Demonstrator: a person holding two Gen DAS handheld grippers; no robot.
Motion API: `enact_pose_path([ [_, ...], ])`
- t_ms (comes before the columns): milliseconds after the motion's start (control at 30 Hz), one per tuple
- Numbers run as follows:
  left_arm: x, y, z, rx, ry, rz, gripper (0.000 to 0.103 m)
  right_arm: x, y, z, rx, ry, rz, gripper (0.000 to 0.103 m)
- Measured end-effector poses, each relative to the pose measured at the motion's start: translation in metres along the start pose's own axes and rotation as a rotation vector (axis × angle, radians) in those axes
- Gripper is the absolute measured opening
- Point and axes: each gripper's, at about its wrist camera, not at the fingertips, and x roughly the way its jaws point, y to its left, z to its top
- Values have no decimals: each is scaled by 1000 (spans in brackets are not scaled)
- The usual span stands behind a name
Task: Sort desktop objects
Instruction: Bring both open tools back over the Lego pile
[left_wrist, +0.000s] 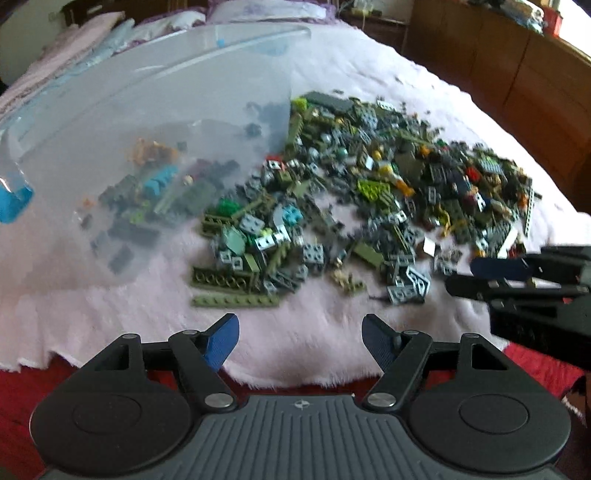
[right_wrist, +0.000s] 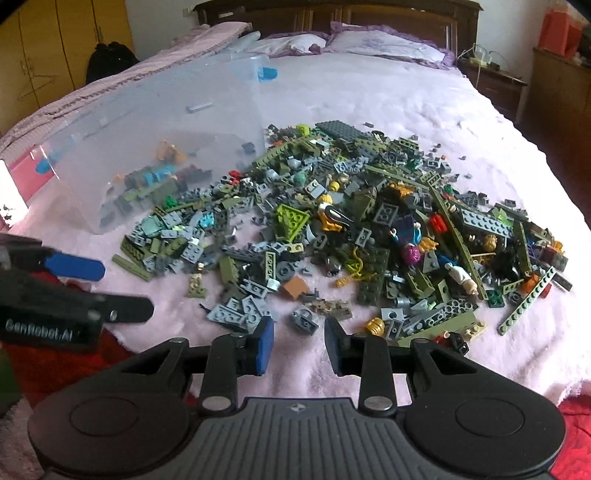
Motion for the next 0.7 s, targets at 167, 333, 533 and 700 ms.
enact_pose_path([
  [167, 6, -2, -5, 16, 14, 1, 73, 13, 2, 1, -44, 1, -19, 32],
  [333, 7, -3, -4, 22, 19, 6, 73, 13, 3, -2, -51, 11, -20, 9],
  [533, 11, -11, -1, 48, -2, -16, 69, -4, 7, -13, -64, 22, -2, 9],
  [700, 26, -17, 5, 52, -12, -44, 23, -4, 8, -16, -67, 18, -7, 10],
])
